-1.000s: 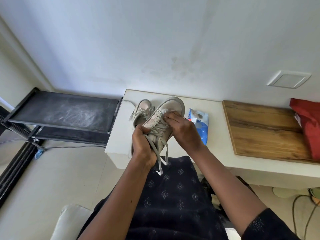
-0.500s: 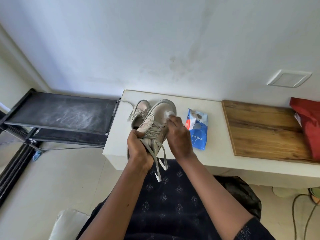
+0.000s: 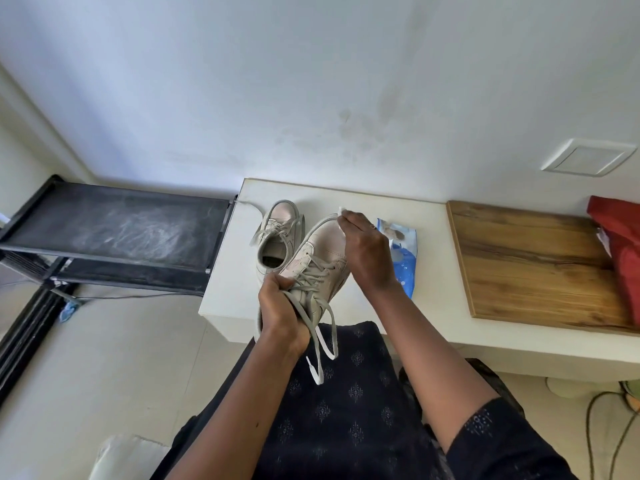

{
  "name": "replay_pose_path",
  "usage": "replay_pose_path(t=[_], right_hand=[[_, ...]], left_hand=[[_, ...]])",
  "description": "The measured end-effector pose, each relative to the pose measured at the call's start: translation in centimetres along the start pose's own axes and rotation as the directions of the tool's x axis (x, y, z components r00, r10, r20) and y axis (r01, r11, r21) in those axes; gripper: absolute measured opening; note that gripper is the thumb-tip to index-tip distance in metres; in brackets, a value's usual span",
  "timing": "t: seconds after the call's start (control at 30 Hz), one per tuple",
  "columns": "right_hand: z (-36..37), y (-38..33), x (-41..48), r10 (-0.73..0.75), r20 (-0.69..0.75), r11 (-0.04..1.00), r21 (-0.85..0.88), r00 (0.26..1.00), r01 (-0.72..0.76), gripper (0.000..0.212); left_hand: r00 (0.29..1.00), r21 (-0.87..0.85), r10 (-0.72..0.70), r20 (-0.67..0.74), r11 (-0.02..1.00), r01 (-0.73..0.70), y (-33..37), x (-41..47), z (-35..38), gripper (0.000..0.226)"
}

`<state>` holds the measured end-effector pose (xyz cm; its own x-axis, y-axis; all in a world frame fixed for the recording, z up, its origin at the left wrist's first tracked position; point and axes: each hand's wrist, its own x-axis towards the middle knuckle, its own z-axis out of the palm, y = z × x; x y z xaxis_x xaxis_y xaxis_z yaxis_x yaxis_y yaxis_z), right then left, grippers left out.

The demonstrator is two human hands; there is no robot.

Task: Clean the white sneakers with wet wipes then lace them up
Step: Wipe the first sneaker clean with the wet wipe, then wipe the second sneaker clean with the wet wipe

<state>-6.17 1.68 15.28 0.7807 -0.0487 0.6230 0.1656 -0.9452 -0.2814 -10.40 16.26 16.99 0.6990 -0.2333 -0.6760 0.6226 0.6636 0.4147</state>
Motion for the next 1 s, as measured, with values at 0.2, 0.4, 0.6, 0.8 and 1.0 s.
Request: replay_pose_path(t=[0.2, 0.4, 0.6, 0.8, 1.0], right_hand=[[1.8, 1.1, -3.9, 0.178, 0.019, 0.98, 0.083, 0.984, -0.179, 0.036], [2.6, 2.2, -5.7, 0.283, 0.143, 0.928, 0.208, 0.948, -0.308, 0.024], [4.3, 4.7, -4.1, 0.87, 0.447, -0.214, 0.723, 0.208, -0.657, 0.026], [6.3, 5.1, -2.3, 0.856, 0.489, -0.345, 0.783, 0.169, -0.518, 0.03], [7.8, 5.9, -2.9, 0.866, 0.487, -0.383, 0.793, 0.117, -0.473, 0.028]], left_hand=[[0.997, -0.031, -0.043, -0.063, 0.999, 0.042, -0.4, 2.1, 0.4, 0.04], [0.995, -0.114, -0.061, -0.077, 0.992, 0.052, -0.4, 4.9, 0.7, 0.033], [0.994, -0.082, -0.094, -0.05, 0.993, 0.09, -0.1, 10.9, 3.7, 0.024], [0.971, -0.147, -0.235, -0.044, 0.963, 0.226, -1.1, 15.8, 6.4, 0.031], [0.958, -0.201, -0.271, -0.088, 0.947, 0.25, -2.0, 18.6, 7.7, 0.025]])
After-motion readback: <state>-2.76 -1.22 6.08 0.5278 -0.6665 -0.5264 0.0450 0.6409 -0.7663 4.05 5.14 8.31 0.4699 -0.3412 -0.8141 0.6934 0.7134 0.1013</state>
